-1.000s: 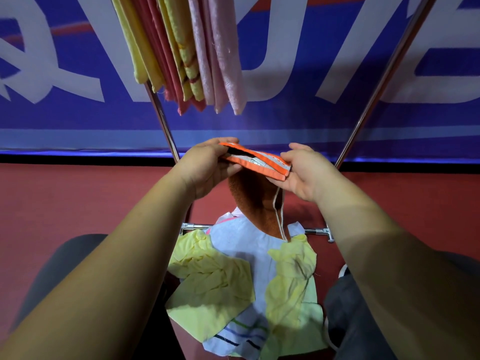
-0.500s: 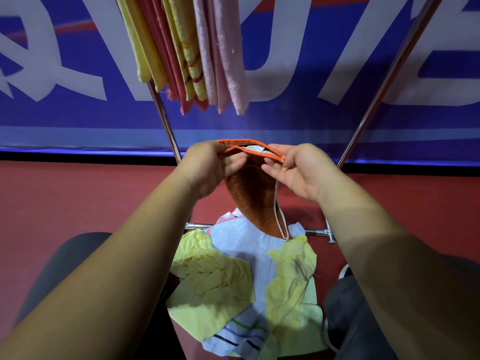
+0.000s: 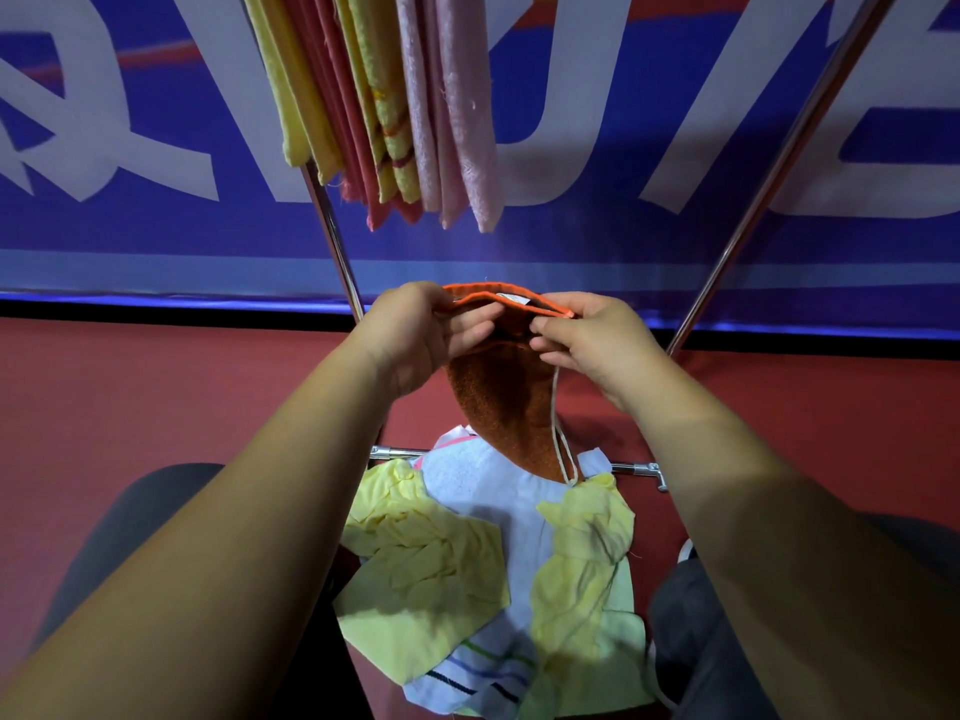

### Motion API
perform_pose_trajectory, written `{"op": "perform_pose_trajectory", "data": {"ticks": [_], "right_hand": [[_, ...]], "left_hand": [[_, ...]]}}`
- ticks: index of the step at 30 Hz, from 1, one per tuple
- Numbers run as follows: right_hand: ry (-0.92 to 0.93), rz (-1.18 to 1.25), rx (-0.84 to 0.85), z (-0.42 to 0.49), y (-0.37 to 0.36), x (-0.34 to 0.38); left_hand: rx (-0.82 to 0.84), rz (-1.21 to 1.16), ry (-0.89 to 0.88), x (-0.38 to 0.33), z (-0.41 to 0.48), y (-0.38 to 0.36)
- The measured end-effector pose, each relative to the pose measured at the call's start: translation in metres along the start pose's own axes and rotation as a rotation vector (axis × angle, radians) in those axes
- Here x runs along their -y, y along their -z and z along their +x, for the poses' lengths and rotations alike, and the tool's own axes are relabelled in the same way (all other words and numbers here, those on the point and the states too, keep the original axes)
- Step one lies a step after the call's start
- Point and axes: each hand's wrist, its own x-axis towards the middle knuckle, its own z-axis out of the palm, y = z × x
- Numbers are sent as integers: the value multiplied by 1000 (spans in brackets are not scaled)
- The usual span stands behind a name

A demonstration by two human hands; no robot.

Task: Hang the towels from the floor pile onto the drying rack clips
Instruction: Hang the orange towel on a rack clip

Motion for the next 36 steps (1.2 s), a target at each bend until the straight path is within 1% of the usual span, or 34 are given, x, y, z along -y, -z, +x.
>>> {"op": "perform_pose_trajectory", "data": {"ticks": [6,12,18,22,26,28,33,36], "right_hand": [[-42,78,51,-2,1,4],[-101,325,83,-2,5,6],[-152,493,90,0,5,7],[-165,508,51,2,7,6],[-141,452,96,1,6,5],[-136,431,93,1,5,4],[-152,462,78,1,6,4],[-144,457,62,2,6,3]], "left_hand": [[-17,59,-12,-2,2,1],[-21,74,-13,-4,0,1],[-18,98,-7,-4,0,1],[-13,105,2,-3,-2,-2],[-20,104,3,-4,-3,-2],[-24,103,4,-4,-2,-2],[-22,112,10,-3,-2,-1],[-53,183,-25,-1,0,1]]}}
